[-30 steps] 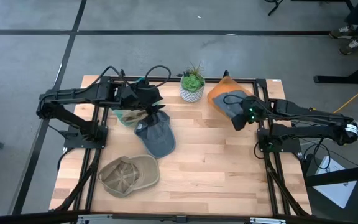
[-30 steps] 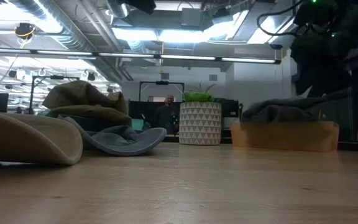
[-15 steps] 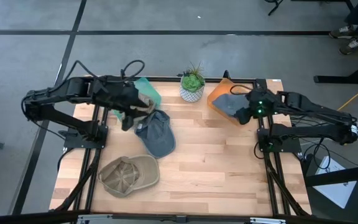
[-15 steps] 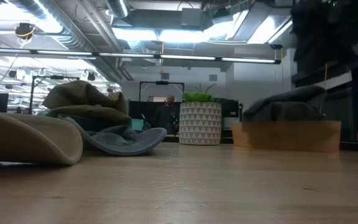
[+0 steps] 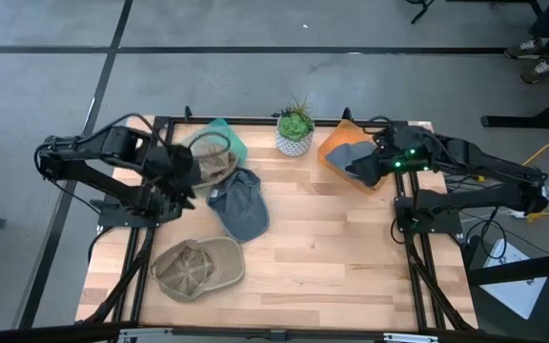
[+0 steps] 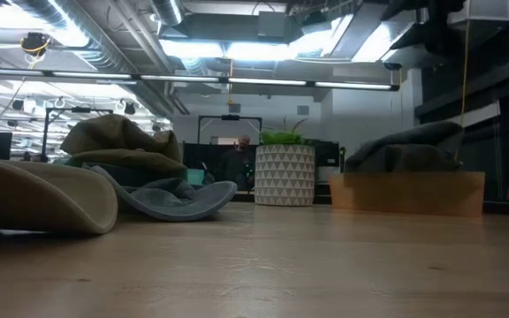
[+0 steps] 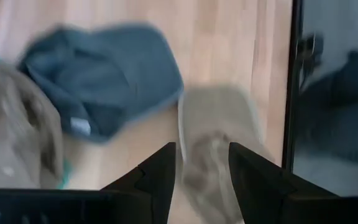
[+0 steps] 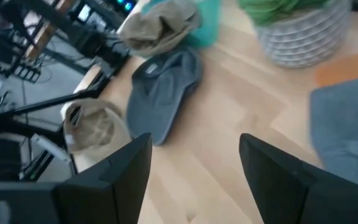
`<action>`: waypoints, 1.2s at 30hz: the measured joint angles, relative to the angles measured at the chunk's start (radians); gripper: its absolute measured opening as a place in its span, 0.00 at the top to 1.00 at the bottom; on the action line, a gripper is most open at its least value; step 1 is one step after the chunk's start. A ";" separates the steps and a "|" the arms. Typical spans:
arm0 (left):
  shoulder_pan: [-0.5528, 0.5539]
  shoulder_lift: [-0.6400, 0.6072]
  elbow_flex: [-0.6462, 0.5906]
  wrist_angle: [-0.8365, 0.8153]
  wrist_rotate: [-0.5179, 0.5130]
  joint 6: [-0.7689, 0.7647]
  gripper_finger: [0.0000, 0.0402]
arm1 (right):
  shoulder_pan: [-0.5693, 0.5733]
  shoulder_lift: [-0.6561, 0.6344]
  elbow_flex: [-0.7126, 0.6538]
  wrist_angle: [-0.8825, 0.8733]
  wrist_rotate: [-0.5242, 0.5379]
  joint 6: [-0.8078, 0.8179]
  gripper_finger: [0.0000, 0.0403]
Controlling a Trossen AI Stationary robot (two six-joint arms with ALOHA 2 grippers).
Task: Pick & Place hat
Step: Put the brown cap into the green bin
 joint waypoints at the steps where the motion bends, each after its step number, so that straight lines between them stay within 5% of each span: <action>1: -0.020 0.005 0.000 -0.022 0.000 -0.008 0.64 | 0.016 0.011 0.000 0.009 0.000 0.001 0.40; 14: -0.252 0.117 -0.011 -0.048 -0.056 -0.093 0.64 | 0.197 0.206 0.000 0.059 0.001 -0.008 0.40; 36: -0.348 0.133 -0.586 0.444 -0.131 -0.245 0.64 | 0.343 0.363 -0.001 0.072 0.003 0.056 0.40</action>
